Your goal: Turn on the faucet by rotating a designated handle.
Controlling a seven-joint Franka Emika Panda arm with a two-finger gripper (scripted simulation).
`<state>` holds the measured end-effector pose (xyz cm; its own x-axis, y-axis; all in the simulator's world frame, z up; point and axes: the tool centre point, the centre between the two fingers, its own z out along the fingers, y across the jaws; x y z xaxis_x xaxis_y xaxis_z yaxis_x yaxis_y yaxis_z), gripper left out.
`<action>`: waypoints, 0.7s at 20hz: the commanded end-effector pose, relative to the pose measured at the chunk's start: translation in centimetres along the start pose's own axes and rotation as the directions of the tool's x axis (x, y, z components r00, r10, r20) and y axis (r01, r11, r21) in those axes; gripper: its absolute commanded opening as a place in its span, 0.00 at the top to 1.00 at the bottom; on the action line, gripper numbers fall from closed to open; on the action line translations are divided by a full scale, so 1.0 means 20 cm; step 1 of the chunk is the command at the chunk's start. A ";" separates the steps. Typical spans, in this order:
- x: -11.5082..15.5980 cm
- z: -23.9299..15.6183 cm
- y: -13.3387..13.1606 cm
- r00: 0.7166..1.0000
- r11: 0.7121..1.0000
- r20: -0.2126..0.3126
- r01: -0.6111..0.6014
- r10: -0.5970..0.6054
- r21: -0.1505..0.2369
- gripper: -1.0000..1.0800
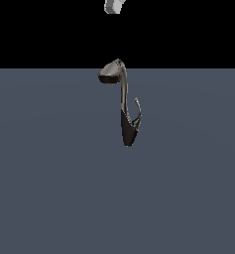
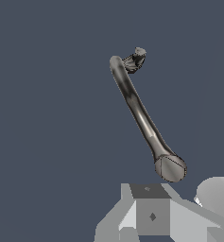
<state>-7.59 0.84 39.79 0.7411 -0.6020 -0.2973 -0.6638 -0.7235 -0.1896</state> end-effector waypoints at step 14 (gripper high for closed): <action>0.66 0.39 -0.05 0.845 0.840 0.225 -0.522 0.485 0.147 1.00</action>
<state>1.22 -3.19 30.07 0.3368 -0.7789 -0.5291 -0.9408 -0.3019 -0.1544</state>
